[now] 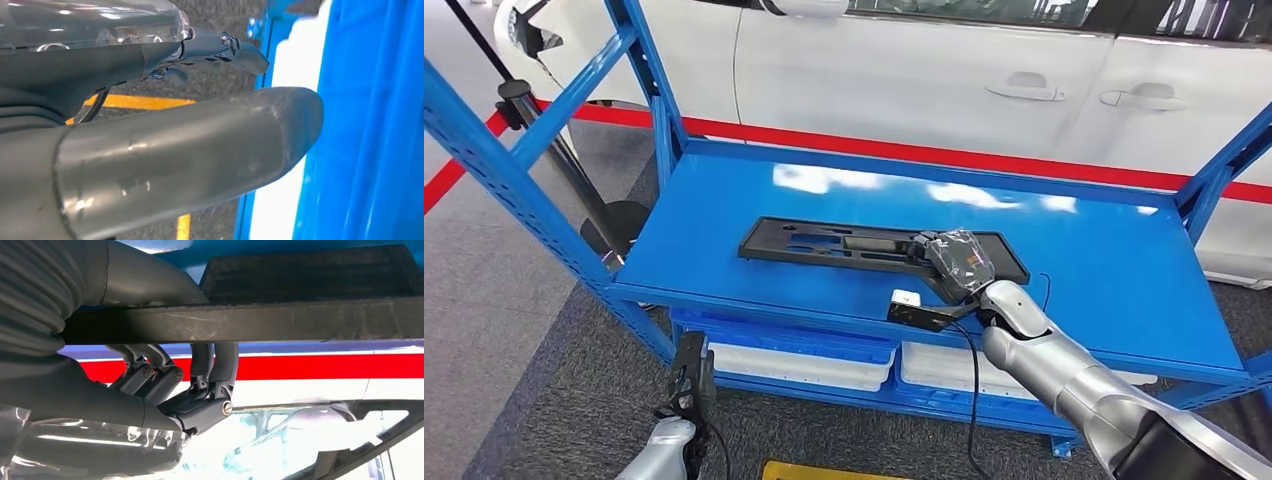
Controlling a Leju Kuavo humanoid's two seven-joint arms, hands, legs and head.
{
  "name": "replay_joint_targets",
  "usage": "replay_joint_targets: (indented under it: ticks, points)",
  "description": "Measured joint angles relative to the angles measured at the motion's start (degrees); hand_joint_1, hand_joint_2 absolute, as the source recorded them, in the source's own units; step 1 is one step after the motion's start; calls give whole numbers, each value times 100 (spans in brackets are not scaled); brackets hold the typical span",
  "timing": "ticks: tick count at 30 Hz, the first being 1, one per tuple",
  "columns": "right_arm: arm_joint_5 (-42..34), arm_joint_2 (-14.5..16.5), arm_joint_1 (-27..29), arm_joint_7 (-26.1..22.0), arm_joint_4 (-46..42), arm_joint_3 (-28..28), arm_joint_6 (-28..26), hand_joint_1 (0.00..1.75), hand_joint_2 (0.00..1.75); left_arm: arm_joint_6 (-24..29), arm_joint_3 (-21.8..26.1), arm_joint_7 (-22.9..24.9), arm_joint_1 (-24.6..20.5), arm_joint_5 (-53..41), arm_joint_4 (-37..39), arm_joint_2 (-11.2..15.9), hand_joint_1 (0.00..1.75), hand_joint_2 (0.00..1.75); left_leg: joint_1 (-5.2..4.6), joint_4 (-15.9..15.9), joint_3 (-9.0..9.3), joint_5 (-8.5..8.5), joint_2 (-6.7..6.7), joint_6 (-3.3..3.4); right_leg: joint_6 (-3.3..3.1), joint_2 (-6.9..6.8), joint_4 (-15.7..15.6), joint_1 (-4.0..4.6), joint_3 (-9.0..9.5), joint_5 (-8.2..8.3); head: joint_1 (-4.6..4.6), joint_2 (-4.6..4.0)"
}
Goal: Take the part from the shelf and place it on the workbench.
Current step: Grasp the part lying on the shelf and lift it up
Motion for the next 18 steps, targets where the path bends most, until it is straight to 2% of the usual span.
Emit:
replay_joint_targets:
  ticks: [1, 3, 4, 5, 6, 8, 9, 10, 11, 12, 14, 16, 18]
  points:
    - [-13, -26, 15, 8, -46, 3, 11, 175, 175, 1, 8, -8, -3, 1, 0, -4, 0, 0, 13, -14, 5, 16, -3, 26, 15, 26, 249, -14, -110, -148, 1, 0]
    - [-22, -39, 58, 14, -104, 11, 23, 175, 175, 1, 21, -11, 4, 3, 0, -8, 0, 0, 12, -18, 0, 23, -8, 44, 40, 82, 983, -40, -437, -481, 1, 0]
    - [-40, -39, 85, -1, -120, 16, 26, 175, 175, 1, 26, -11, 13, 7, 0, -8, 0, 0, 9, -17, 0, 23, -8, 46, 47, 94, 1287, -48, -578, -567, 1, 0]
    - [-110, -41, 108, -65, -143, 19, 36, 175, 175, 3, 31, -16, 23, 17, 0, -8, 0, 0, 5, -17, 4, 22, -9, 46, 42, 98, 1407, -51, -635, -547, 1, 0]
    - [-253, -54, 126, -189, -186, 20, 68, 175, 175, 9, 36, -33, 32, 38, 0, -8, 0, 0, 0, -17, 14, 20, -11, 45, 25, 97, 1306, -52, -589, -420, 1, 0]
    - [-720, -137, 181, -607, -412, -6, 225, 175, 175, 39, 47, -125, 55, 112, -1, -9, 0, 0, -8, -18, 44, 12, -16, 37, -58, 41, 596, -28, -250, -19, 1, 0]
    - [-975, -210, 231, -815, -630, -43, 358, 175, 175, 66, 57, -203, 73, 164, -1, -9, 0, 0, -20, -22, 49, 7, -10, 24, -109, -42, 241, 4, -61, 105, 1, 0]
    - [-1203, -288, 295, -963, -926, -102, 521, 175, 175, 98, 74, -297, 104, 223, -2, -7, 0, 0, -26, -25, 45, 4, 2, 5, -149, -118, -30, 41, 72, 161, 1, 0]
    - [-1398, -361, 376, -1048, -1275, -180, 703, 175, 175, 137, 101, -394, 150, 283, -3, -4, 0, 0, -31, -33, 40, 6, 17, -20, -175, -183, -168, 72, 140, 156, 1, 0]
    - [-1573, -417, 471, -1072, -1654, -275, 887, 175, 175, 183, 138, -495, 206, 346, -7, -1, 0, 0, -34, -46, 40, 10, 42, -51, -184, -205, -208, 96, 165, 132, 1, 0]
    - [-1946, -469, 707, -1068, -2436, -531, 1209, 175, 175, 309, 223, -689, 326, 471, -21, 12, 0, 0, -32, -41, 53, -10, 69, -126, -202, -176, -283, 76, 184, 160, 1, 0]
    - [-2350, -476, 948, -1055, -3117, -854, 1454, 175, 175, 429, 322, -865, 401, 590, -38, 43, 0, 0, -38, 216, -41, -223, 84, -202, -234, -170, -348, 41, 198, 200, 0, 0]
    - [-2710, -471, 1146, -1017, -3620, -1196, 1659, 175, 175, 486, 438, -990, 470, 686, -55, 83, 0, 0, -36, 876, -327, -627, 96, -255, -254, -170, -355, 41, 173, 212, 0, 0]
